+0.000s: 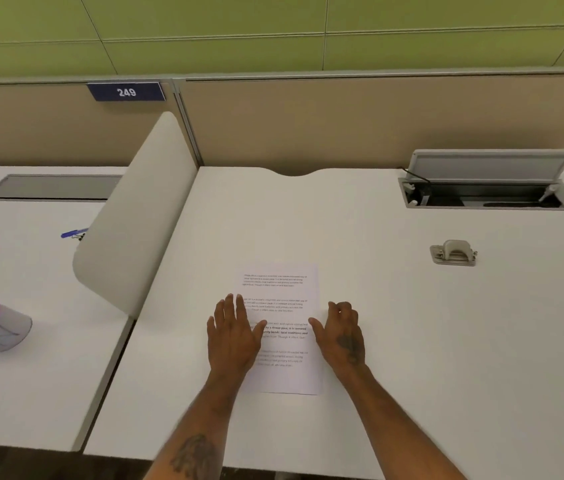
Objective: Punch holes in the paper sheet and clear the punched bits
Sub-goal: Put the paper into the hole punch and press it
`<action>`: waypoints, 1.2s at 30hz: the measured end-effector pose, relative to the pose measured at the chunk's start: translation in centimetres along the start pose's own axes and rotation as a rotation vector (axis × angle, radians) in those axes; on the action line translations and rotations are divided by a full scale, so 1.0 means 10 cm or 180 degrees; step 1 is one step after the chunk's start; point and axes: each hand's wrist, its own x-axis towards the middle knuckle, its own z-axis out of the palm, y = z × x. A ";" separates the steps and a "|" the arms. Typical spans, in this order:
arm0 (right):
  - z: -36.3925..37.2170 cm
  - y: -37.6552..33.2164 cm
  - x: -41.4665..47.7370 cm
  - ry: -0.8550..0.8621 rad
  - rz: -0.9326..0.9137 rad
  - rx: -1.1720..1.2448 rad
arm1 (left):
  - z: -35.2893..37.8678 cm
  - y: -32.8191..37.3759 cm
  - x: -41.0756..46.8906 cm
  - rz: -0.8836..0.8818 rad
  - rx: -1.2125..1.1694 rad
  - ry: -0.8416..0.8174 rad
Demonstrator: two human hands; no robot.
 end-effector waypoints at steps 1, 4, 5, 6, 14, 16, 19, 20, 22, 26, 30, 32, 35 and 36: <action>0.03 -0.05 0.00 -0.0014 0.0074 0.0049 | 0.02 -0.02 0.02 -0.0070 -0.0076 -0.0031; 0.11 -0.15 0.02 -0.0043 0.0323 0.0229 | 0.09 -0.02 0.06 -0.0570 -0.0386 -0.0166; 0.14 -0.18 0.02 -0.0030 0.0428 0.0294 | 0.11 -0.02 0.06 -0.0752 -0.0488 -0.0193; 0.16 -0.20 0.01 -0.0010 0.0531 0.0349 | 0.12 -0.01 0.07 -0.0896 -0.0573 -0.0197; 0.21 -0.39 0.07 0.0071 0.1330 0.1006 | 0.08 0.01 0.19 -0.1339 -0.0750 -0.0222; 0.22 -0.43 0.10 0.0064 0.1424 0.1075 | 0.08 0.02 0.21 -0.1383 -0.0829 -0.0221; 0.22 -0.46 0.16 -0.0070 0.1537 0.1130 | 0.07 0.01 0.25 -0.1497 -0.0997 -0.0227; 0.21 -0.46 0.18 -0.0136 0.1577 0.1146 | 0.06 0.01 0.25 -0.1532 -0.1050 -0.0236; 0.19 -0.47 0.21 -0.0226 0.1652 0.1165 | 0.05 0.02 0.28 -0.1584 -0.1198 -0.0272; 0.15 -0.47 0.24 -0.0332 0.1673 0.1133 | 0.02 0.03 0.35 -0.1658 -0.1546 -0.0462; 0.11 -0.47 0.25 -0.0396 0.1634 0.1100 | -0.03 0.01 0.37 -0.1790 -0.1781 -0.0531; 0.10 -0.44 0.26 -0.0451 0.1613 0.1193 | -0.01 -0.02 0.37 -0.1791 -0.1916 -0.0490; 0.09 -0.39 0.26 -0.0456 0.1593 0.1400 | 0.04 -0.11 0.38 -0.1726 -0.2065 -0.0377; 0.09 -0.37 0.26 -0.0437 0.1576 0.1484 | 0.05 -0.13 0.38 -0.1719 -0.2113 -0.0327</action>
